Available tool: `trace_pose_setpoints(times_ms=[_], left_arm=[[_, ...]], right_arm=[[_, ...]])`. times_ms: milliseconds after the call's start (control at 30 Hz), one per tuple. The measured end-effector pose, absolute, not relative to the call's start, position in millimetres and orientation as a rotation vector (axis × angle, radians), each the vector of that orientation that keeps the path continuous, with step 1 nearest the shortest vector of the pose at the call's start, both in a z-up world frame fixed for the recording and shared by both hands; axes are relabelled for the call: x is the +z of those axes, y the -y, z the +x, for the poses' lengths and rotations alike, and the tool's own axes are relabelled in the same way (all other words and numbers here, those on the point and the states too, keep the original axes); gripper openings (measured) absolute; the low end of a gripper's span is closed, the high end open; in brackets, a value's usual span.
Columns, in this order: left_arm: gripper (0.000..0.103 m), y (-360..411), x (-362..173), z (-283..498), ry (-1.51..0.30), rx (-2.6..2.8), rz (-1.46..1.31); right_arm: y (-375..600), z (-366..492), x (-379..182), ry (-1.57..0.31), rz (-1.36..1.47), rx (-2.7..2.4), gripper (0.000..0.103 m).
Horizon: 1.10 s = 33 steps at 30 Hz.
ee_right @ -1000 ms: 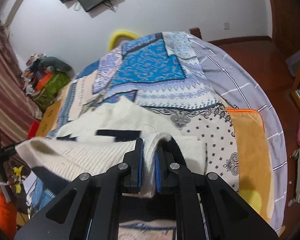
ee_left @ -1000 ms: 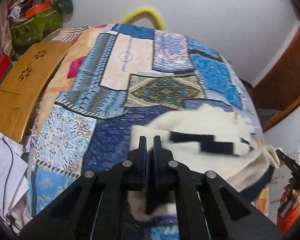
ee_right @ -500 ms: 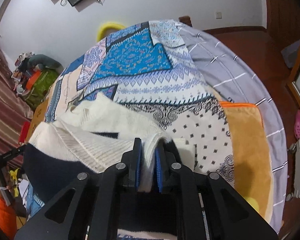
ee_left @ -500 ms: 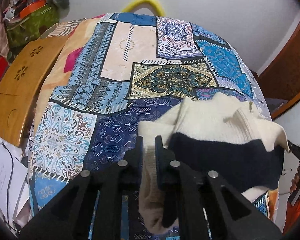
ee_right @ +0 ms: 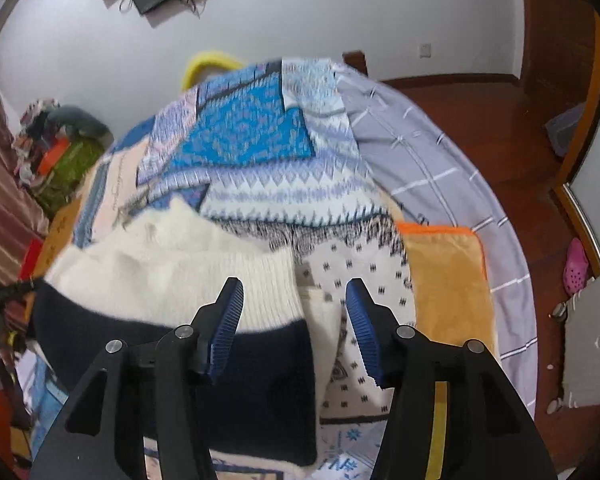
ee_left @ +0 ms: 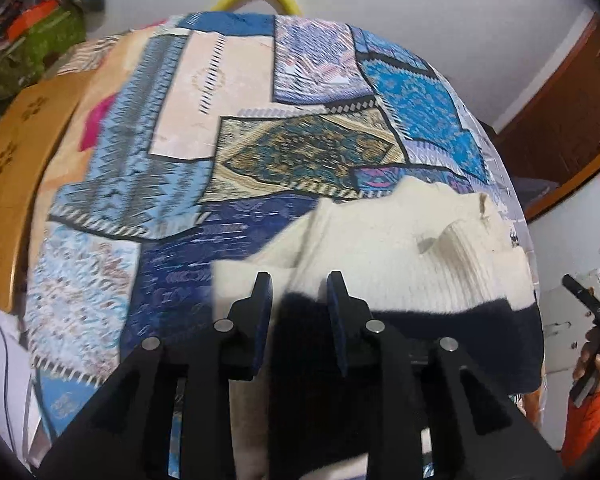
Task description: Fold small clothes
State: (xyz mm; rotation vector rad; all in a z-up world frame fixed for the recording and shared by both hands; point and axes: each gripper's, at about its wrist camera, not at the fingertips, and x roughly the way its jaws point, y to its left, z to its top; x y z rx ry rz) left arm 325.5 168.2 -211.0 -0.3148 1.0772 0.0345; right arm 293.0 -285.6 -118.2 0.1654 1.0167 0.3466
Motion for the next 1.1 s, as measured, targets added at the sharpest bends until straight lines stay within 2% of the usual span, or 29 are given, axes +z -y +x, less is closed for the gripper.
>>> trace_pose_setpoints(times_ms=[400, 467, 500, 600, 633, 767, 800, 833, 1100], left_arm=[[0.027, -149.5, -227.9, 358.2, -1.112, -0.016, -0.243], [0.021, -145.4, -226.6, 358.0, -1.099, -0.02, -0.212], [0.012, -143.7, -225.9, 357.4, -1.094, -0.02, -0.201], [0.009, -140.2, -220.3, 352.0, -1.068, -0.006, -0.176], [0.008, -139.6, -218.2, 350.2, -1.058, 0.003, -0.166], [0.008, -143.4, -204.3, 338.4, -1.002, 0.053, -0.136], [0.008, -145.8, -198.8, 334.4, -0.983, 0.068, -0.13], [0.008, -147.7, -194.4, 331.7, -0.971, 0.078, -0.128], [0.006, -163.7, -163.5, 319.5, -0.88, 0.114, -0.153]], right_arm=[[267.6, 317.2, -171.7, -1.121, 0.191, 0.376, 0.05], [266.7, 320.2, -175.9, -1.121, 0.205, 0.378, 0.05], [266.3, 320.8, -176.9, -1.117, 0.211, 0.38, 0.05], [263.4, 320.7, -177.8, -1.102, 0.221, 0.382, 0.05], [262.4, 320.2, -178.0, -1.099, 0.223, 0.388, 0.048], [254.2, 317.2, -176.7, -1.084, 0.176, 0.405, 0.017], [252.2, 316.8, -175.2, -1.074, 0.156, 0.4, 0.015], [250.7, 315.5, -172.8, -1.059, 0.138, 0.399, 0.008], [254.3, 309.6, -140.2, -0.947, 0.105, 0.412, 0.007]])
